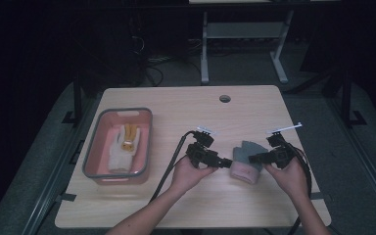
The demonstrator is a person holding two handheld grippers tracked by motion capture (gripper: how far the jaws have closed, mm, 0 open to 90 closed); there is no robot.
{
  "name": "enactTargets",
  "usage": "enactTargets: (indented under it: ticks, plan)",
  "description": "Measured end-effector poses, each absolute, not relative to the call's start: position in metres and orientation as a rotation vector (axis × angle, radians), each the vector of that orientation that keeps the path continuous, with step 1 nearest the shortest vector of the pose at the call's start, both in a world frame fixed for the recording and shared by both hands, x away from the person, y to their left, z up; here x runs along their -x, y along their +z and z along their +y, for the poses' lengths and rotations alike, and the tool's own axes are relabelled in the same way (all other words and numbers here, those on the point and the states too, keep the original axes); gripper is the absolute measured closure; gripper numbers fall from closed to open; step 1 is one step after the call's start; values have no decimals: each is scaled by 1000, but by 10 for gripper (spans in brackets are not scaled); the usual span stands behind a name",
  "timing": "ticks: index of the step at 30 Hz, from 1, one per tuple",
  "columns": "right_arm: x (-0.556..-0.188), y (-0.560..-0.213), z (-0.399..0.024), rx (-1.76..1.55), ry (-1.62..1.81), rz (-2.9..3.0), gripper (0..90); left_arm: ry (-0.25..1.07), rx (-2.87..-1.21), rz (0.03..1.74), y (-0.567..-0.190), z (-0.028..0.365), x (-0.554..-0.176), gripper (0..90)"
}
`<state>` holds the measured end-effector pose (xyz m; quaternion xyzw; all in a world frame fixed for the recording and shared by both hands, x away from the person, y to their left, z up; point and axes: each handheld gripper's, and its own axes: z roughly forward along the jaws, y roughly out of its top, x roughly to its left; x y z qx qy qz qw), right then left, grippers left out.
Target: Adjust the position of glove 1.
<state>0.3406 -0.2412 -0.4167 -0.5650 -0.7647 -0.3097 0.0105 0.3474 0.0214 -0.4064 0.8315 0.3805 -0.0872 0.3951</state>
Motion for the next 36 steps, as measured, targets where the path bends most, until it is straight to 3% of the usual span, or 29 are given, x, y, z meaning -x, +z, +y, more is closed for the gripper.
enactTargets:
  ticks: [8,23,36]
  plan:
    - [-332,-424,-259,1792,-1033,-2323,476,-254,-2120,973,-420,2,-352,318]
    - [-322,-448,-270,1822,-1068,-2204,456,-324,-2124,1028,-450,-23,-362,409]
    - [-319,-465,-277,1852,-1132,-2040,455,-359,-2128,1058,-458,-27,-366,437]
